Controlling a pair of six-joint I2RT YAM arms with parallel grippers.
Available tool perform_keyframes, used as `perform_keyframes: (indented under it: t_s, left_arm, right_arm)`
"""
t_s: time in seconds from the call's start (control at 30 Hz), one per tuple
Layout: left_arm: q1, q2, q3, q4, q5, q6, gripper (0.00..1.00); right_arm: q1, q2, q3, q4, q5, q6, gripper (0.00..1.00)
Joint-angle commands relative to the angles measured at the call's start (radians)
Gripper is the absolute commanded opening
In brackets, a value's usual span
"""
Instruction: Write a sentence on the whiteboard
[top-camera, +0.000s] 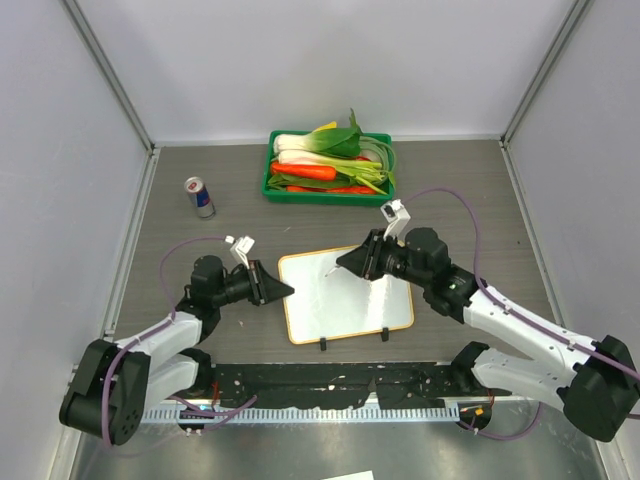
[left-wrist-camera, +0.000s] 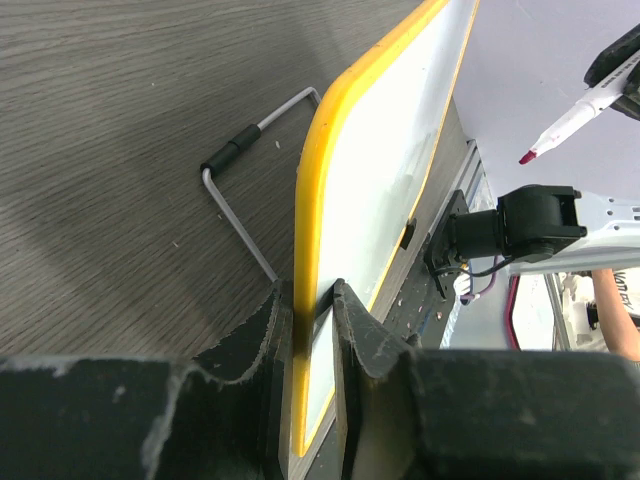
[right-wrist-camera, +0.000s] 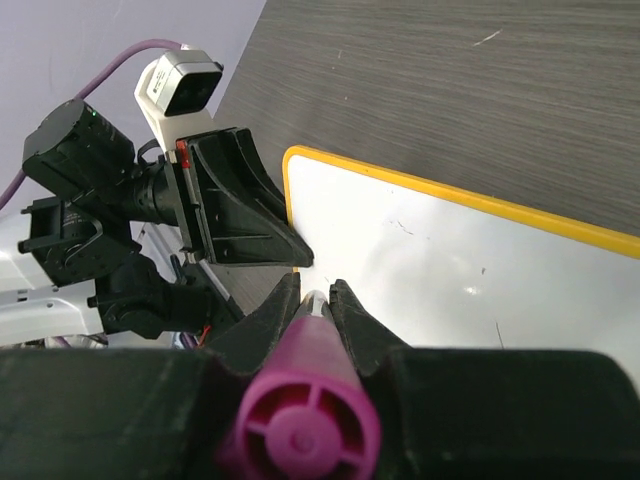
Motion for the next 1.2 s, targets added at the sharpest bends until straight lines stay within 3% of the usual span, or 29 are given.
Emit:
perform_keyframes:
  t_s: [0.0,0.37,0.67,1.17]
  left_arm:
    - [-0.022,-0.013,0.000,-0.029,-0.037,0.045,0.00]
    - [-0.051,-0.033,0.000,-0.047,-0.040,0.053,0.00]
    - [-0.059,-0.050,-0.004,-0.047,-0.032,0.048,0.00]
    - [-0.059,-0.049,-0.006,-0.043,-0.028,0.047,0.00]
  right_arm:
    - [0.058,0.015,0.070,0.042,0.134,-0.071,0.01]
    - [0.164,0.081,0.133,0.049,0.243,-0.172,0.01]
    - [0.294,0.182,0.203,0.078,0.431,-0.260,0.01]
    - [0.316,0.188,0.194,0.114,0.451,-0.273,0.01]
